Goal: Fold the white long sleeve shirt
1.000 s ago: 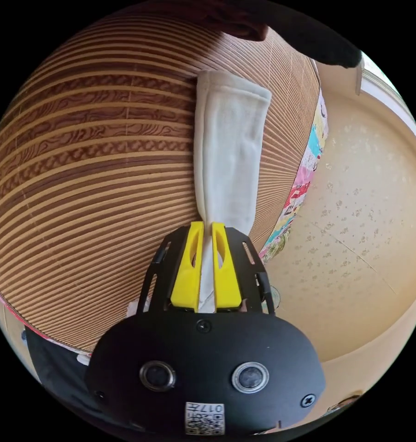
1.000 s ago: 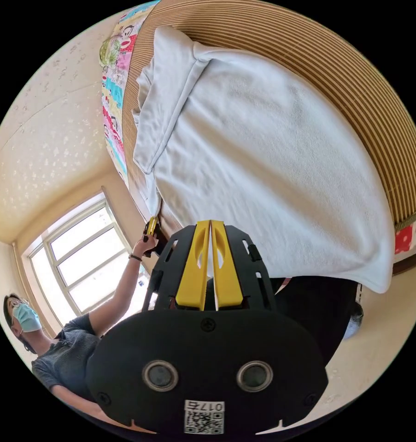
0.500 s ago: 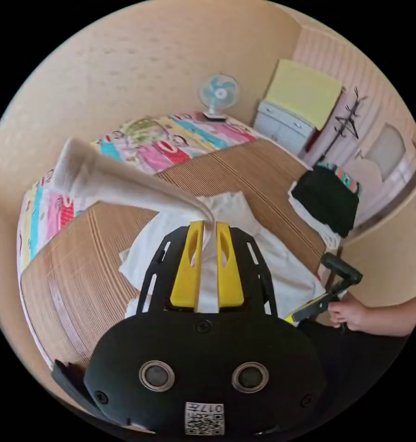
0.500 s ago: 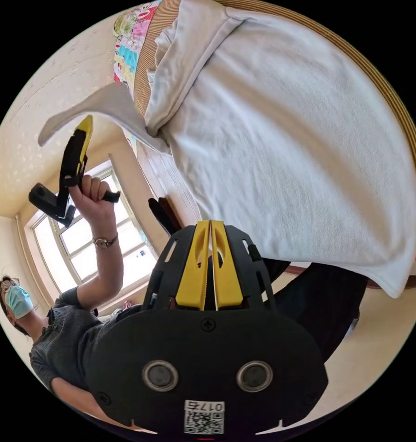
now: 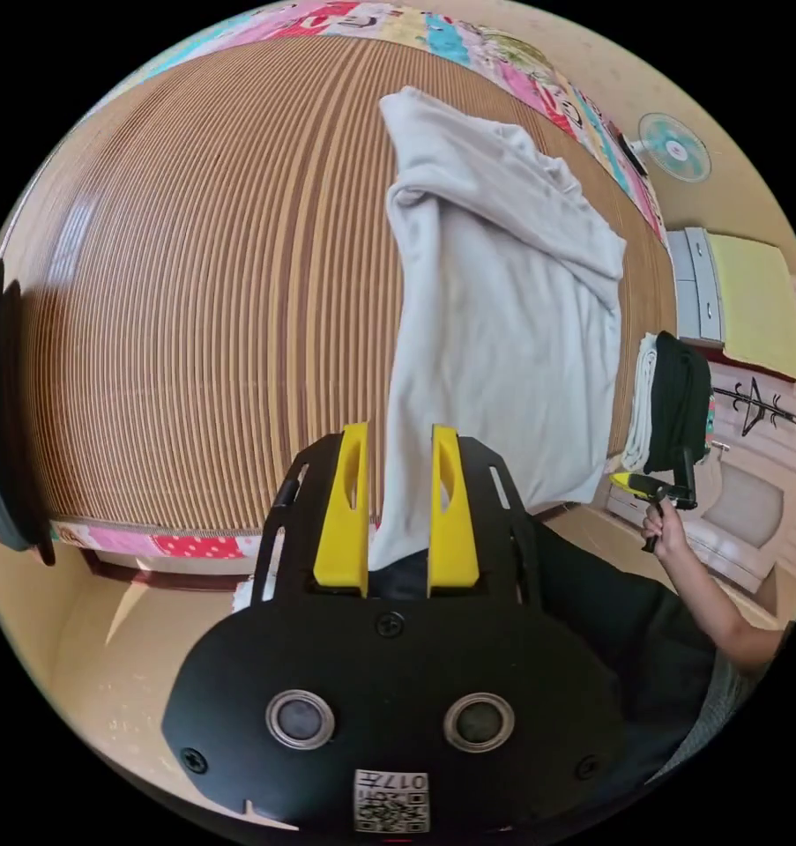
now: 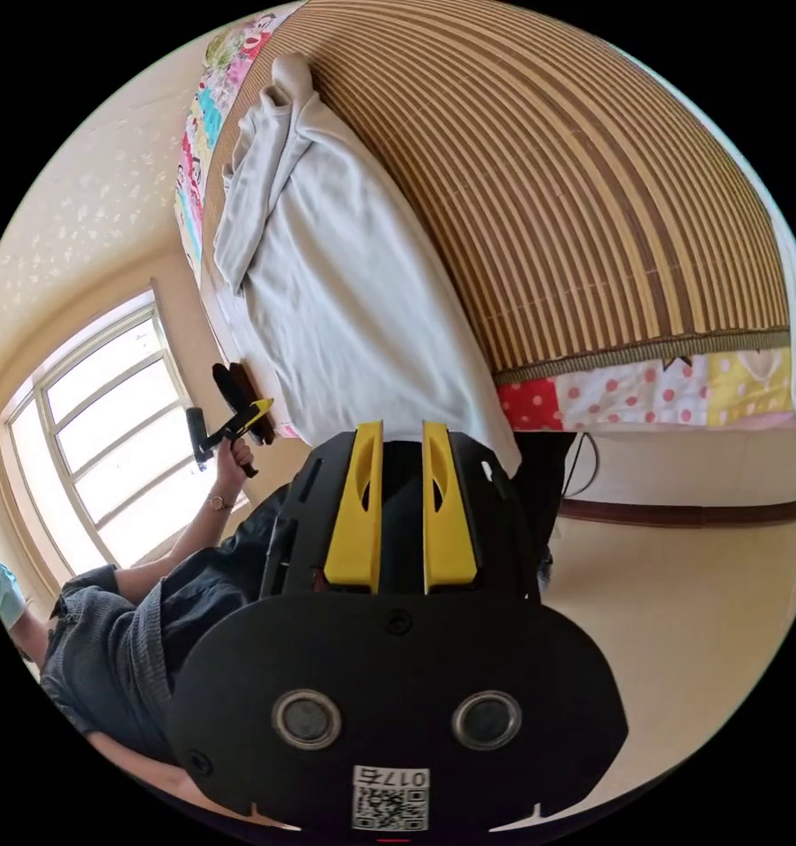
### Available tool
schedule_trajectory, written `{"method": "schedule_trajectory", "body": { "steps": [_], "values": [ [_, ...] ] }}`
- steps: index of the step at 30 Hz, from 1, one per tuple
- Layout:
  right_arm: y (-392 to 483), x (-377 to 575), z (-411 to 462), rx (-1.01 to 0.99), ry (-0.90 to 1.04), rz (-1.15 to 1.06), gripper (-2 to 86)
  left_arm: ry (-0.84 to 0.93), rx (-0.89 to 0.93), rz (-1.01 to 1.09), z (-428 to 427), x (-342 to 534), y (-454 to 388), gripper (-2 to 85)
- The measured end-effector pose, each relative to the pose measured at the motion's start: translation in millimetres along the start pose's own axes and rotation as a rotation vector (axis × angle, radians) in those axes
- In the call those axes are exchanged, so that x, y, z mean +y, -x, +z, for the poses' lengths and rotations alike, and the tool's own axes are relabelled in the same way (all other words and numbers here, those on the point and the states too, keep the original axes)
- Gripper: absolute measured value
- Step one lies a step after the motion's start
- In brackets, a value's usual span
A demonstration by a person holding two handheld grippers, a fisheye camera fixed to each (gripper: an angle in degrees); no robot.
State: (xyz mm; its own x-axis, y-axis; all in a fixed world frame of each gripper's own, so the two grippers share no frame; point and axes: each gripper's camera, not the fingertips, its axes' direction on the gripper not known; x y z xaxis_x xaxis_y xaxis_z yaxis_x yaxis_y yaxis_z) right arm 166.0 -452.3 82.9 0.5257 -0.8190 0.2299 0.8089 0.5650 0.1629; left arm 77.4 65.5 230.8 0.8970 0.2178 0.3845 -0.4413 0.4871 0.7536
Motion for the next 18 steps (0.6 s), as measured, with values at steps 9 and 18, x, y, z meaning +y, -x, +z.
{"method": "schedule_trajectory", "body": {
  "steps": [9,18],
  "values": [
    [-41.1,0.9,2.3,0.106,0.221,-0.020,13.6,0.251,0.033,0.119,47.5,35.2,5.1,13.6],
    [-25.5,29.5,-65.6,-0.402,0.282,-0.306,3.6,0.361,0.248,0.389,-37.7,20.9,23.3,2.1]
  ]
}}
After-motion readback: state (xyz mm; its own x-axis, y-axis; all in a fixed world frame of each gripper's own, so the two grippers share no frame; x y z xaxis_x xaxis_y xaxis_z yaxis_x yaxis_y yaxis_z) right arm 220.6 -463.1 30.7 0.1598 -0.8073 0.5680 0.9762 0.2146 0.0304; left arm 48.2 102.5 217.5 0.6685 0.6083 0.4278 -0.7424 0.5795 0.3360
